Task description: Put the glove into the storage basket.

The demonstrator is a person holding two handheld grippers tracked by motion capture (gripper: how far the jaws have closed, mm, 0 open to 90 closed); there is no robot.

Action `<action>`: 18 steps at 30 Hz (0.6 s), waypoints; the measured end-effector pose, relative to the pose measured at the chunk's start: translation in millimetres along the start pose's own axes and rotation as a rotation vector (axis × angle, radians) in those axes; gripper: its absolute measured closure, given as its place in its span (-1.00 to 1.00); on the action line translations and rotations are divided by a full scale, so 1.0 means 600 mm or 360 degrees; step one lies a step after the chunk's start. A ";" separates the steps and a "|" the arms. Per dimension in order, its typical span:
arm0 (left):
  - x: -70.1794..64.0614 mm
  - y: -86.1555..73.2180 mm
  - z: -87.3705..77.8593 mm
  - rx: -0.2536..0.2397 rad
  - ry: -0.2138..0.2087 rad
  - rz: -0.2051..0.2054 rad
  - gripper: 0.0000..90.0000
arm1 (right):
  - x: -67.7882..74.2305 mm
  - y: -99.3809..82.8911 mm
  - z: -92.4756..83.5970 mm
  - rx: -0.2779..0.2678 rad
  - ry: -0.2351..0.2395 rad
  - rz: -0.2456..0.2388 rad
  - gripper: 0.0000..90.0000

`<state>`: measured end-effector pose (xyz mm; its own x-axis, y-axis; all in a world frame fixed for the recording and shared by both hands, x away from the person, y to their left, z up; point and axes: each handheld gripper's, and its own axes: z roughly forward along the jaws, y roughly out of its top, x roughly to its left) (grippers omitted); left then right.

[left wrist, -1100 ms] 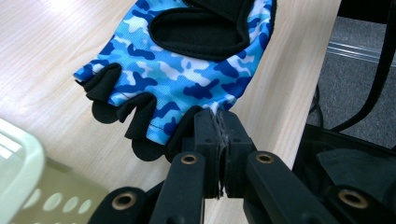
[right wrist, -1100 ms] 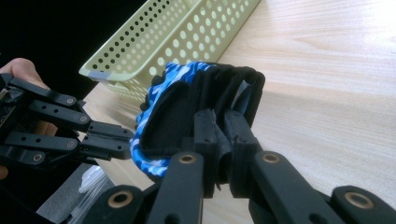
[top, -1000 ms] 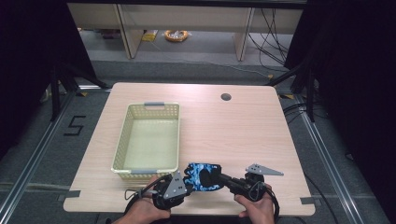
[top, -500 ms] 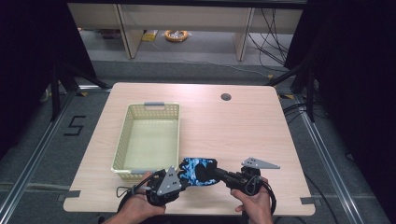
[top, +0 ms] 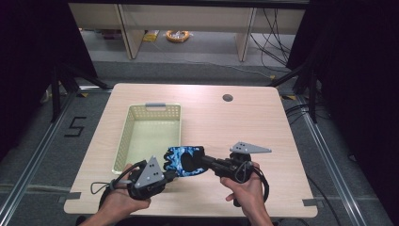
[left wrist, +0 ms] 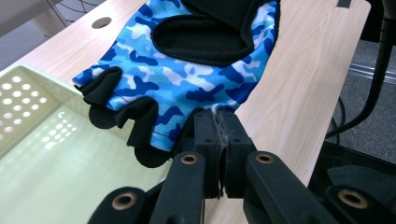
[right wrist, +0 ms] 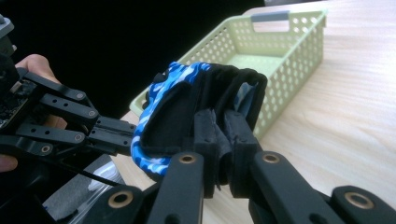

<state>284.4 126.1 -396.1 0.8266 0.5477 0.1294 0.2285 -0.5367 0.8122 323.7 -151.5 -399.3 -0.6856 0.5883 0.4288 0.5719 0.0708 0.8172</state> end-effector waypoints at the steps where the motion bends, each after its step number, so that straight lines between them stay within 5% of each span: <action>1: 0.002 0.001 -0.003 0.0002 0.0004 0.0002 0.93 | 0.003 0.006 0.001 0.0002 -0.0001 -0.0015 0.90; 11: 0.030 0.016 -0.029 -0.0045 0.0060 -0.0035 0.93 | 0.017 0.058 0.020 0.0015 0.0041 -0.0039 0.90; 18: 0.059 0.011 -0.042 0.0020 0.0087 -0.0031 0.93 | 0.017 0.075 0.053 0.0042 0.0058 -0.0036 0.90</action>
<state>302.4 158.0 -371.8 0.7926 0.5923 0.1449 0.2508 -0.5333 0.8079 356.7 -116.8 -370.4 -0.7141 0.5565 0.4246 0.5675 0.1050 0.8167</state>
